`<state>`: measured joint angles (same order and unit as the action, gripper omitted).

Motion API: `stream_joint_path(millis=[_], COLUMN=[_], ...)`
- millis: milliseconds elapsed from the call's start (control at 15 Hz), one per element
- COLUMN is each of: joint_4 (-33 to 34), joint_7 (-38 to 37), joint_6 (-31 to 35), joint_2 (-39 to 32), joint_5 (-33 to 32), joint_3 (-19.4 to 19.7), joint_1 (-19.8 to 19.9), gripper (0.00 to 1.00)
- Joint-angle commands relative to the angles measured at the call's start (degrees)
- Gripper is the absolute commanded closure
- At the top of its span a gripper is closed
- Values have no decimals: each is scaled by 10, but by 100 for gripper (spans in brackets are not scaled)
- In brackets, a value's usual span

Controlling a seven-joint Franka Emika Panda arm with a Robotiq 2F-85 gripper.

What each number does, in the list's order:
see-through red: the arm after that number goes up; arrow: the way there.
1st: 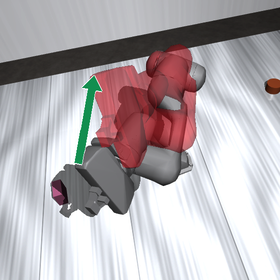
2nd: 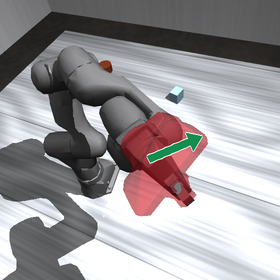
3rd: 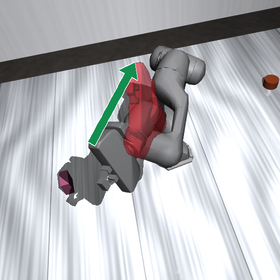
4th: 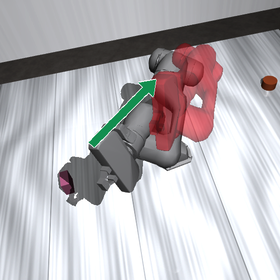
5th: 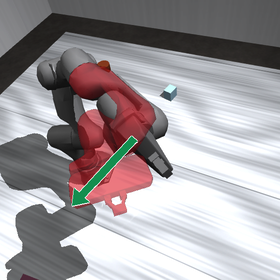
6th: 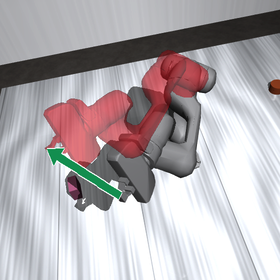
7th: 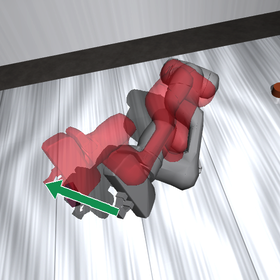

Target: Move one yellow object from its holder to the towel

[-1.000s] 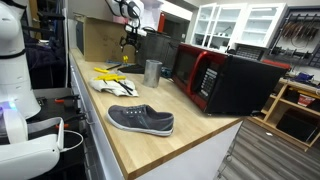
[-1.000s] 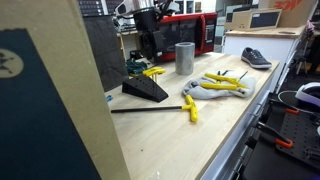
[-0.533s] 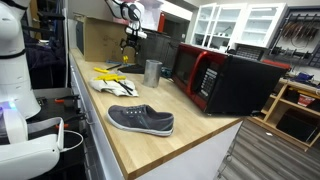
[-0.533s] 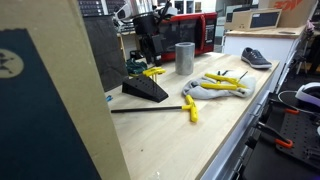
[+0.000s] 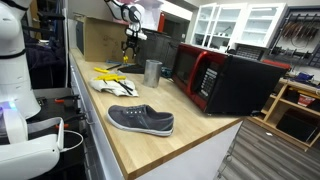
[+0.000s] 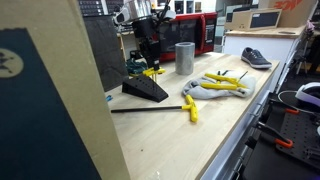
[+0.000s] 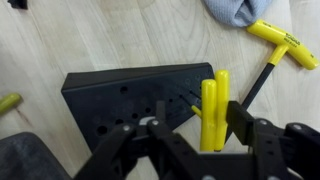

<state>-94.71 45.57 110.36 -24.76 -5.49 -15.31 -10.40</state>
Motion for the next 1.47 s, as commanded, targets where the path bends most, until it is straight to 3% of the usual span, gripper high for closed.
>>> stream_joint_path(millis=[0,267,333,1400], joint_4=[23,26,25,-20], joint_7=[-11,-10,-8,-13], joint_6=[-10,-9,-8,45], joint_2=[-10,-6,-5,79], joint_5=[-4,-1,-1,42], joint_3=[6,5,5,5], joint_1=[-8,-9,-9,10], gripper=[66,96,99,97])
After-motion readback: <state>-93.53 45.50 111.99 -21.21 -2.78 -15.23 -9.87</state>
